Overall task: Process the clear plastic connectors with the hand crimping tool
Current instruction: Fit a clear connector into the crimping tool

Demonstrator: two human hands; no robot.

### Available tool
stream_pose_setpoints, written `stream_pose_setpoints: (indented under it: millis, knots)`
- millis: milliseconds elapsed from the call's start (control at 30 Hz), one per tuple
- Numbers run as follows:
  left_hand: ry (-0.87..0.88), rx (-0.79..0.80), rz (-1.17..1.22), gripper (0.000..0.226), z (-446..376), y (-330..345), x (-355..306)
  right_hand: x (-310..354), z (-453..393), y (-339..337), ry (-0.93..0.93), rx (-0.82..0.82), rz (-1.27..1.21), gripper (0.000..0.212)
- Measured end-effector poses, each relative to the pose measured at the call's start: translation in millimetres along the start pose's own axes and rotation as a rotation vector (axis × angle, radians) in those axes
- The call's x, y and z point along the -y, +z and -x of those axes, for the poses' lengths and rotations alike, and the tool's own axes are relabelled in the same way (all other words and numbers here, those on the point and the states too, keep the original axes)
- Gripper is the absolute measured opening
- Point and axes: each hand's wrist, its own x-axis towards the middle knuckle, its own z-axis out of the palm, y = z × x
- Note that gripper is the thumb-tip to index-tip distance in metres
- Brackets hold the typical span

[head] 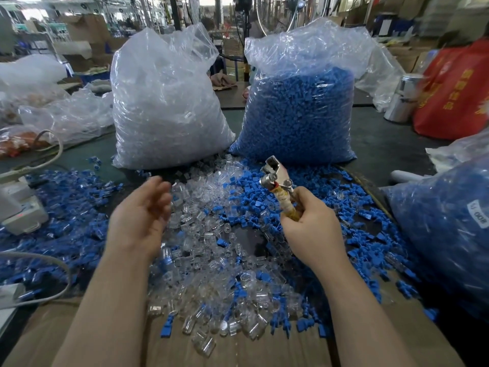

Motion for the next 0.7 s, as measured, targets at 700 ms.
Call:
stream_pose_setpoints:
  millis: [700]
  knots:
    - [0.785, 0.553, -1.685, 0.013, 23.3, 46.9, 70.0, 3.8, -0.3, 0.6, 0.027, -0.012, 0.006, 0.026]
